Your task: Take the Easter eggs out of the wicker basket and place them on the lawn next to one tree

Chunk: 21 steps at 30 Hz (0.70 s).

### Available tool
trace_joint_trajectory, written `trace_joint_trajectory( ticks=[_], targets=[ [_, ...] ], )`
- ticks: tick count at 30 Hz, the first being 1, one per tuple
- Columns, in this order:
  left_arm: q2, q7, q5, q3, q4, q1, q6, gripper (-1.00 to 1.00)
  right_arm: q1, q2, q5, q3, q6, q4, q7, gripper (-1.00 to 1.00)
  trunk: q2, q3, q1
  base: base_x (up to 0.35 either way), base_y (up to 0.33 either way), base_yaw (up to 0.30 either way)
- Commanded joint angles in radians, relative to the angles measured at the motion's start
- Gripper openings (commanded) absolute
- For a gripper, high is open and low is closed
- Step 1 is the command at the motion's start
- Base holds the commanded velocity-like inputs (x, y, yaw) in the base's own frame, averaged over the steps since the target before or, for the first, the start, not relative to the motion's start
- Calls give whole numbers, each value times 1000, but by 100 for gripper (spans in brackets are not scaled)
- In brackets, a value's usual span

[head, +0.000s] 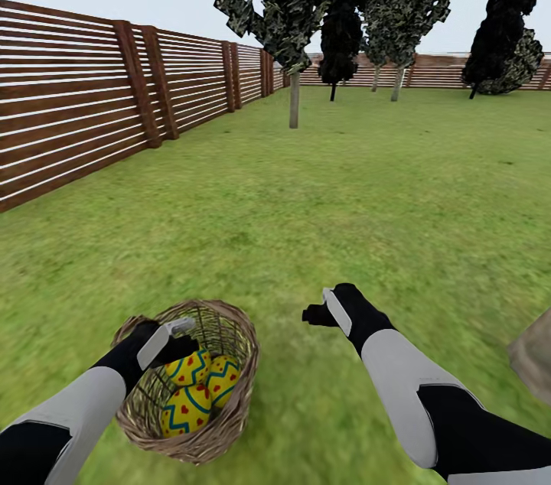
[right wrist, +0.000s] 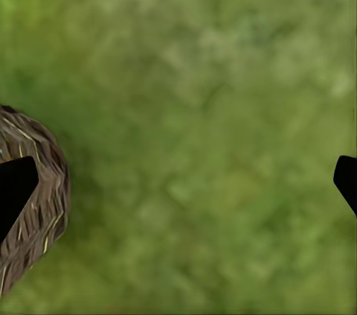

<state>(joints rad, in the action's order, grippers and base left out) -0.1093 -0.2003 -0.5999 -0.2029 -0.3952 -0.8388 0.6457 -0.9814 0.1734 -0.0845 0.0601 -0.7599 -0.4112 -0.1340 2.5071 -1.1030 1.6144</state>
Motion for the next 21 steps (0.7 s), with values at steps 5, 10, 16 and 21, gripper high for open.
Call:
trace_joint_trajectory(
  ticks=[5,10,16,21],
  targets=[
    [-1,-8,-11,-7,-2,0,3,100,0,1,-9,6,-4,-1,-9,100,0,-1,0,103,-9,7],
    [-1,-8,-11,-7,-2,0,3,100,0,1,-9,6,-5,-1,-9,100,0,-1,0,31,-2,117],
    [-1,-9,-11,-6,-3,0,4,100,0,1,-9,5,-4,-1,-9,100,0,-1,0,-7,-40,53],
    [-1,-9,-11,-5,-4,0,4,100,0,1,-9,4,-4,-1,-9,100,0,-1,0,-99,-109,8]
  ],
)
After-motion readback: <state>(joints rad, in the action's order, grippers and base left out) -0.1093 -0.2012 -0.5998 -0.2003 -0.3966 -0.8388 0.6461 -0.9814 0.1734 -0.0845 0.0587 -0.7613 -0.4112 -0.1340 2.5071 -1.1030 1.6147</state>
